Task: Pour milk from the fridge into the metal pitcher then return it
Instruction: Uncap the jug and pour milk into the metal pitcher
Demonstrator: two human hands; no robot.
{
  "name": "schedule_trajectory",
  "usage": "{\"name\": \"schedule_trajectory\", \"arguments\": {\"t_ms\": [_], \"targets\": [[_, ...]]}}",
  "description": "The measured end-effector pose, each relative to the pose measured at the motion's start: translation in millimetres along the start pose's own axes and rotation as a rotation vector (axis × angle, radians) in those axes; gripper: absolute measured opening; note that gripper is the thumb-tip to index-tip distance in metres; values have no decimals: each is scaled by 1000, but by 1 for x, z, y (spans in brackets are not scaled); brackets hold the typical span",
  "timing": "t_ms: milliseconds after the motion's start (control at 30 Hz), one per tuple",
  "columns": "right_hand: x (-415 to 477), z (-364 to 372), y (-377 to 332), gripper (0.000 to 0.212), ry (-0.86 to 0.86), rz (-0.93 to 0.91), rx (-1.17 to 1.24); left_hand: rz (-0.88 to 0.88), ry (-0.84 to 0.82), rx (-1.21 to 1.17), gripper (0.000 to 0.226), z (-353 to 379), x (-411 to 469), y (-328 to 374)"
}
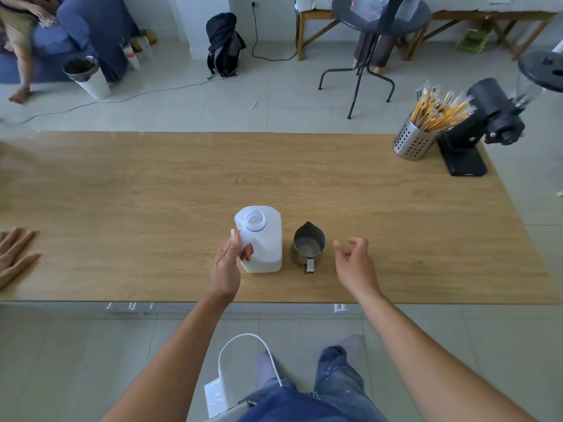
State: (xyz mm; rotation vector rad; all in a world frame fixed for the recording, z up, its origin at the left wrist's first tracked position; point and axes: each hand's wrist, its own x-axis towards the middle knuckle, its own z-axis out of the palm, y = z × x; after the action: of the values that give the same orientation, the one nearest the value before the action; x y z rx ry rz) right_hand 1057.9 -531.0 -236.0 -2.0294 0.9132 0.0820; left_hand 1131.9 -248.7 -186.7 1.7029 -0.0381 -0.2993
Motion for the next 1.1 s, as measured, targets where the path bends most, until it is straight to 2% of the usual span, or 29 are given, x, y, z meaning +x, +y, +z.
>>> {"name": "schedule_trajectory", "arguments": {"t_ms": [67,233,333,400,500,667,800,967,1100], "targets": [[-7,5,-12,62,-86,76,55,-8,7,5,68,0,-1,1],[-9,26,-16,104,-252,262,235,-13,12,9,65,0,-3,5],[-14,32,-15,92,-267,244,296,-5,7,-11,66,0,-4,7],[-22,32,-17,92,-229,211,273,3,1,-17,68,0,-5,7],[-28,31,-12,99,-216,95,131,7,-11,-31,70,-1,-6,10],[-27,36,1,97,-165,-57,10,-12,20,-46,65,3,-8,15],[-20,43,10,91,-158,-91,-61,-60,36,-69,53,4,-7,21],[-14,47,19,86,-144,-85,-62,-51,-8,31,51,0,-11,35],[-18,47,19,72,-105,-152,-51,-65,-95,154,54,-8,-9,48]]}}
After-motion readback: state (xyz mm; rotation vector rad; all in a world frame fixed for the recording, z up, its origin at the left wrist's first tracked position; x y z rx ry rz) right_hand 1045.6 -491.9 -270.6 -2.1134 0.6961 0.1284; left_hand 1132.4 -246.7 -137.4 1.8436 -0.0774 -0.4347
